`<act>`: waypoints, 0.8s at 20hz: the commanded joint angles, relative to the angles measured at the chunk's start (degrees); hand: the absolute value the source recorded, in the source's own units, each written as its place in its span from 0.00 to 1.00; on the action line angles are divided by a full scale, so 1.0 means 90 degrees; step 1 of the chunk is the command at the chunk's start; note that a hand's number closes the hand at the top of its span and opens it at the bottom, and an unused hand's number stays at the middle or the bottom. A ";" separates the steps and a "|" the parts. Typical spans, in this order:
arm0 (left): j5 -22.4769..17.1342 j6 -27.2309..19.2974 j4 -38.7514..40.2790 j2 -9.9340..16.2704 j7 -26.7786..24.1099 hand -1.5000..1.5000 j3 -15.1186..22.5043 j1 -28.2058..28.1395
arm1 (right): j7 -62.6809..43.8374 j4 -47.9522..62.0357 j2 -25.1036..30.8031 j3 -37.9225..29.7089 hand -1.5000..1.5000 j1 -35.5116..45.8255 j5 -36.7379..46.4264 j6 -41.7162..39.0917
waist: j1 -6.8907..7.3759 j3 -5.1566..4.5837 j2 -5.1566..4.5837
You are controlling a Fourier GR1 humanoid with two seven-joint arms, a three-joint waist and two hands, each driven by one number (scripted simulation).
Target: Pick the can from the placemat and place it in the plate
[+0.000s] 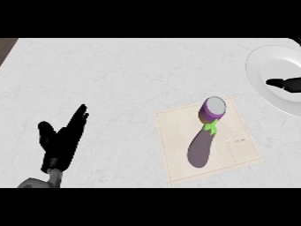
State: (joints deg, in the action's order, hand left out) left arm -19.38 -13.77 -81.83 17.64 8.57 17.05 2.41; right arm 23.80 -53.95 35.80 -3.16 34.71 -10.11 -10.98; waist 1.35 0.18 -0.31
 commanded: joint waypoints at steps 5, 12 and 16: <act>-0.0070 0.0170 0.0280 -0.0048 -0.0003 0.50 -0.0087 -0.0051 | -0.0842 -0.0291 0.0929 0.1405 0.00 0.0523 0.1381 -0.1211 | -0.0048 -0.0037 0.0026; 0.0017 0.0303 0.0330 -0.0216 -0.0225 0.50 -0.0101 -0.0275 | -0.1926 -0.1070 0.0248 0.2007 0.00 0.0496 0.2071 -0.1020 | -0.0129 -0.0028 0.0046; 0.0148 0.0084 0.0101 -0.0248 0.0046 0.50 -0.0240 -0.0181 | -0.2860 -0.2256 0.0187 0.2042 0.00 0.0059 0.2056 -0.1297 | -0.0205 -0.0025 0.0066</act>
State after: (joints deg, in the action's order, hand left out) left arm -18.00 -12.94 -81.50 16.20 7.69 15.60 0.96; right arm 4.87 -65.91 39.13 13.85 38.30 7.37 -22.02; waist 0.14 0.19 0.33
